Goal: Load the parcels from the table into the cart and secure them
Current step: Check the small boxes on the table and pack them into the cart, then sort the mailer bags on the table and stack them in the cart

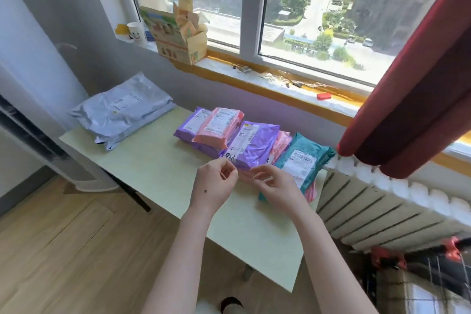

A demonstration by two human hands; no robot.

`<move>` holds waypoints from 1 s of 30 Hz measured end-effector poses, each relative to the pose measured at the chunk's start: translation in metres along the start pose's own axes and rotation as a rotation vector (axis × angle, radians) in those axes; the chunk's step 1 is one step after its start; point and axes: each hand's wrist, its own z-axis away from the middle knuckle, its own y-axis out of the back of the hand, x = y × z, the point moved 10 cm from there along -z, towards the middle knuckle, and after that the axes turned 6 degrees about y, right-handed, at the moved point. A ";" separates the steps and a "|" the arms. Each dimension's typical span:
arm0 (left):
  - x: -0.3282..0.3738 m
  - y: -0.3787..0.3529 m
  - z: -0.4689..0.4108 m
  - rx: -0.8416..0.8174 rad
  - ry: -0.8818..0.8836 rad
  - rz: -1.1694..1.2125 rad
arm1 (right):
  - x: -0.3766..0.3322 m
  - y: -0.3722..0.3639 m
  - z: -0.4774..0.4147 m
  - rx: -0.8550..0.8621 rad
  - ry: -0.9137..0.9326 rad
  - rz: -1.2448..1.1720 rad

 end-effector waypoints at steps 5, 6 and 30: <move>0.000 -0.041 -0.033 -0.105 0.000 0.024 | 0.035 0.019 -0.018 0.088 -0.088 0.006; 0.000 -0.050 -0.040 -0.134 -0.003 0.022 | 0.041 0.023 -0.021 0.113 -0.107 0.000; -0.001 -0.263 -0.119 -0.856 0.137 0.037 | 0.187 0.079 -0.024 0.684 -0.737 -0.173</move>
